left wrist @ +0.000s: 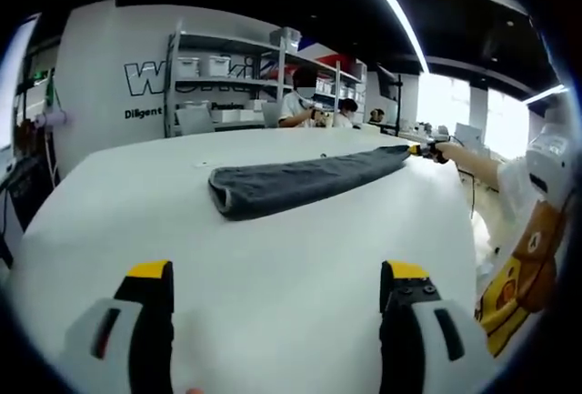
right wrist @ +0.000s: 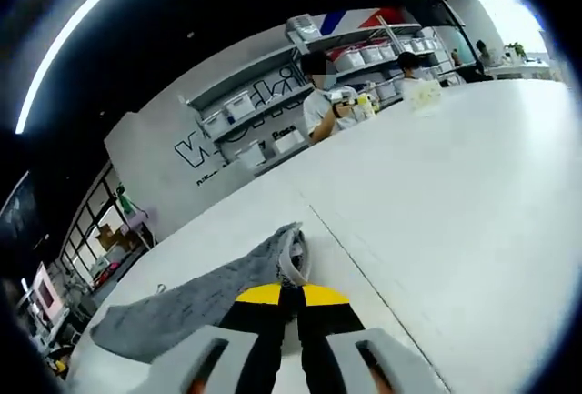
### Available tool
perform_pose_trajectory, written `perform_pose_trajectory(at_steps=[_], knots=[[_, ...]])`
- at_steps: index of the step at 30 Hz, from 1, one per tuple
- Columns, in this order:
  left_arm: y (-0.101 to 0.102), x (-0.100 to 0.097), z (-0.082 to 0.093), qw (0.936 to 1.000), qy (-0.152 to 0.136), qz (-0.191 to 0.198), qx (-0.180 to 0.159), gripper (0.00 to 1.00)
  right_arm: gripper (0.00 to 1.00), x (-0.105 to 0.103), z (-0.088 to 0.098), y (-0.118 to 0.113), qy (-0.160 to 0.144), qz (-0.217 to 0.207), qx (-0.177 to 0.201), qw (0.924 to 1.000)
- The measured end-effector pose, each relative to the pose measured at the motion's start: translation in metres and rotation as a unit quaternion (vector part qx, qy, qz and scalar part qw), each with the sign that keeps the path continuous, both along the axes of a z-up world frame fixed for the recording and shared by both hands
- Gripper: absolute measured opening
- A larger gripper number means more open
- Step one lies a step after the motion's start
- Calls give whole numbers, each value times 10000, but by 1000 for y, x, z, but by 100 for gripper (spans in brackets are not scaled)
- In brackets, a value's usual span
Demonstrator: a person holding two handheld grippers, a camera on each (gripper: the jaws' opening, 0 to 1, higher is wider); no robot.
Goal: Fold the towel on the table until its edges align and the towel forms a compact rectangular stack.
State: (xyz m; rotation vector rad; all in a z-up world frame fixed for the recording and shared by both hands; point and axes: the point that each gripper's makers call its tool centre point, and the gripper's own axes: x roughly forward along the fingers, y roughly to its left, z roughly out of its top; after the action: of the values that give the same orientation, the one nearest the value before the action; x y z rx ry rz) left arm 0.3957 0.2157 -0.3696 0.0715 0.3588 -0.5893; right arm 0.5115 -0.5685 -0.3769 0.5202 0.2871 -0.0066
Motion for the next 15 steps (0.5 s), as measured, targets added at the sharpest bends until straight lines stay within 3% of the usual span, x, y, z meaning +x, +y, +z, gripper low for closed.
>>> perform_pose_trajectory(at_steps=[4, 10, 15], knots=[[-3, 0, -1, 10000, 17, -18, 18, 99, 5, -9, 9, 23, -163, 28, 34, 9999], [-5, 0, 2, 10000, -11, -47, 18, 99, 5, 3, 37, 40, -479, 269, 95, 9984], [-6, -1, 2, 10000, -5, -82, 26, 99, 5, 10, 57, 78, -707, 544, 212, 9958]])
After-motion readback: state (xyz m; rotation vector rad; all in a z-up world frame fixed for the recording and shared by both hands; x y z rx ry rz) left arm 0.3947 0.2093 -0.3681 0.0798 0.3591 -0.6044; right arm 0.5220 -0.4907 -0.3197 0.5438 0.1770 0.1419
